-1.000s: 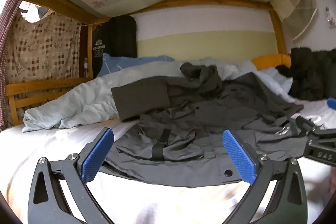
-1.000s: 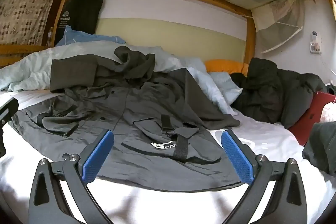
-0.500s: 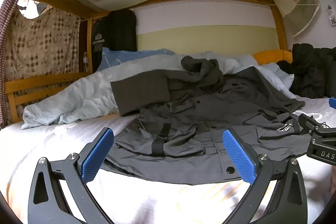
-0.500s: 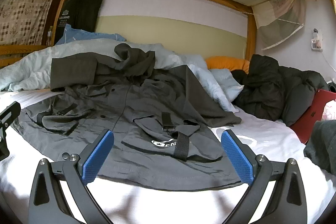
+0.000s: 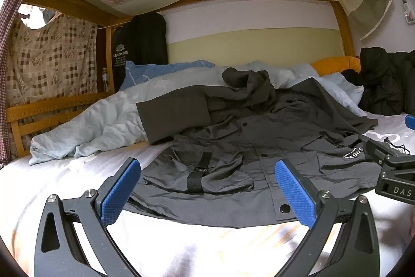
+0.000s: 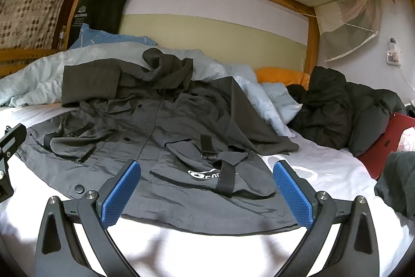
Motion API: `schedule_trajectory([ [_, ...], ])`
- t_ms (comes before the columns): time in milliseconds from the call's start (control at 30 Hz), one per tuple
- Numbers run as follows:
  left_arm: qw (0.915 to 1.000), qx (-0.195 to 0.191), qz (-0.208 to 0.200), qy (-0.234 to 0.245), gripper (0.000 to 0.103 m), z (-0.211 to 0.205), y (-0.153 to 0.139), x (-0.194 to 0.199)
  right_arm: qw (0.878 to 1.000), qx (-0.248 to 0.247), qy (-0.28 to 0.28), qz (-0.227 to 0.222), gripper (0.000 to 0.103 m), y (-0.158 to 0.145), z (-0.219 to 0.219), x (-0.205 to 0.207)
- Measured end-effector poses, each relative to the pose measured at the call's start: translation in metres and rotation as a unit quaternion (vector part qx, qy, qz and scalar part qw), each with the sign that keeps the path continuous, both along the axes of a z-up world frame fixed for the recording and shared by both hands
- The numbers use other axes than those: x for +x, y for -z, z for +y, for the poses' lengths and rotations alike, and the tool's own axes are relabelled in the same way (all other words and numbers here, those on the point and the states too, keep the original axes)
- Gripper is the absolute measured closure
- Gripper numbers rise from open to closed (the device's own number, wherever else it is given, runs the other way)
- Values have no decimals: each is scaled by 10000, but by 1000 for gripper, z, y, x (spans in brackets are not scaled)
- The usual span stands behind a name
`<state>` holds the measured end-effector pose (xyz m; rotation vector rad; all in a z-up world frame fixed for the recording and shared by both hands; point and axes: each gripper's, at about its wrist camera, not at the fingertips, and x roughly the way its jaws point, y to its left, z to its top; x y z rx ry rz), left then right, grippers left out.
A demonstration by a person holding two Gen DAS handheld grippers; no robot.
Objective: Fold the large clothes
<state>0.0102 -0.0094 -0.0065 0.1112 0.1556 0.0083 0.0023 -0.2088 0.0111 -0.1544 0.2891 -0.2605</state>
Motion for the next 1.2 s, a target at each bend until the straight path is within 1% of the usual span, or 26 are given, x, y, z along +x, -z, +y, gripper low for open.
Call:
schedule_trajectory([
  [1200, 9999, 141, -48, 12, 0, -6, 1, -2, 10000, -27, 17, 38, 0, 2, 1, 1],
])
